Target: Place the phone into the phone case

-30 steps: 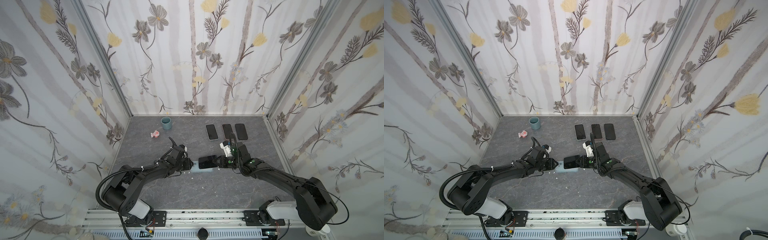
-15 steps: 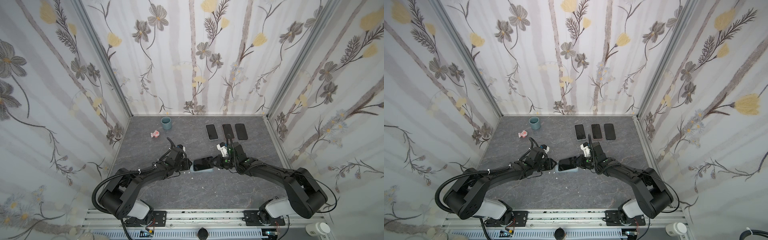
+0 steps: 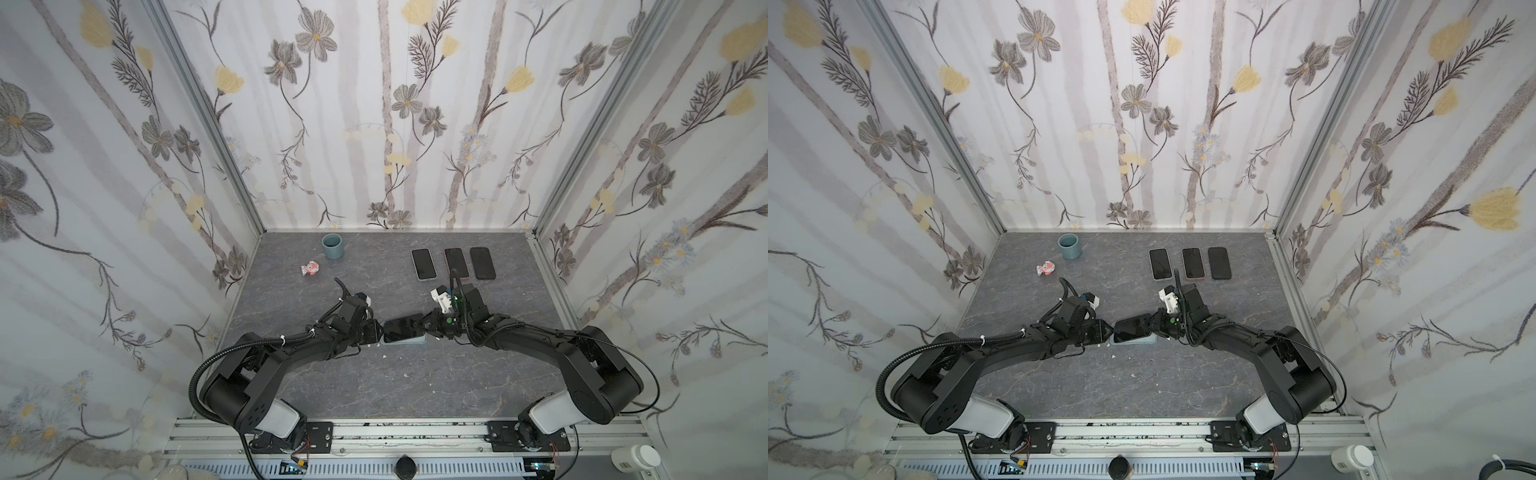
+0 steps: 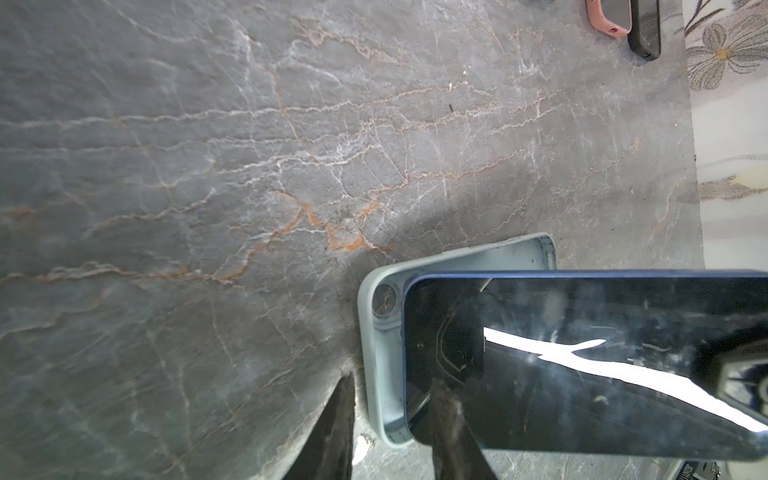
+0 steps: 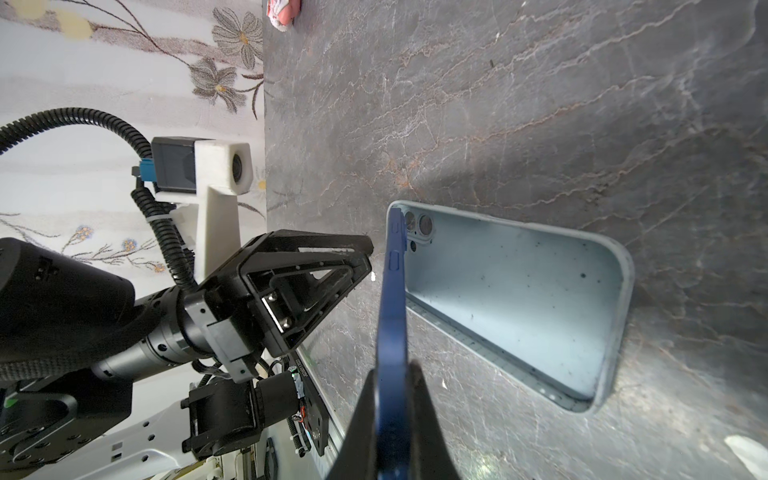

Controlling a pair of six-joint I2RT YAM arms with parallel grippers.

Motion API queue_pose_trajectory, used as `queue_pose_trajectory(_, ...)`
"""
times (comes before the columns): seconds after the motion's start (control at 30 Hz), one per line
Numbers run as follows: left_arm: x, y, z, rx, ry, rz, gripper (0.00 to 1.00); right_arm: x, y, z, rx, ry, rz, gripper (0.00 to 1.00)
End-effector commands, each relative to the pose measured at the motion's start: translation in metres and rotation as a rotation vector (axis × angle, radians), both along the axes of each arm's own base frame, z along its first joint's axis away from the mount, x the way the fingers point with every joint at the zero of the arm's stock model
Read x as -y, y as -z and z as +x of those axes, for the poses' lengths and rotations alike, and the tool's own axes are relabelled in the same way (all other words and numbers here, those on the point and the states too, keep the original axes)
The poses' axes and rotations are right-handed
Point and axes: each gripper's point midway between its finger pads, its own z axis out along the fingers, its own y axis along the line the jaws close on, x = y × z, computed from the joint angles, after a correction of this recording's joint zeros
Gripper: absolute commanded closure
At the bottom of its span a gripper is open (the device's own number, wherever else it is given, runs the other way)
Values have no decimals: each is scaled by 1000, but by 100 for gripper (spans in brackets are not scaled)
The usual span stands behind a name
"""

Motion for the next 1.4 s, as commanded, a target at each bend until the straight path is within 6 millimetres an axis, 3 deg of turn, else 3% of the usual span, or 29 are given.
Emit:
queue_pose_trajectory(0.0, 5, -3, 3, 9, 4, -25, 70, -8, -13, 6, 31, -14, 51, 100)
queue_pose_trajectory(0.53, 8, 13, -2, -41, 2, -45, 71, -5, 10, 3, -27, -7, 7, 100)
queue_pose_trajectory(1.17, 13, 11, -5, -52, 6, -84, 72, 7, 49, 1, -92, 16, -56, 100)
queue_pose_trajectory(1.37, 13, 10, -7, -52, 6, -91, 72, 13, 61, -1, -107, 26, -78, 95)
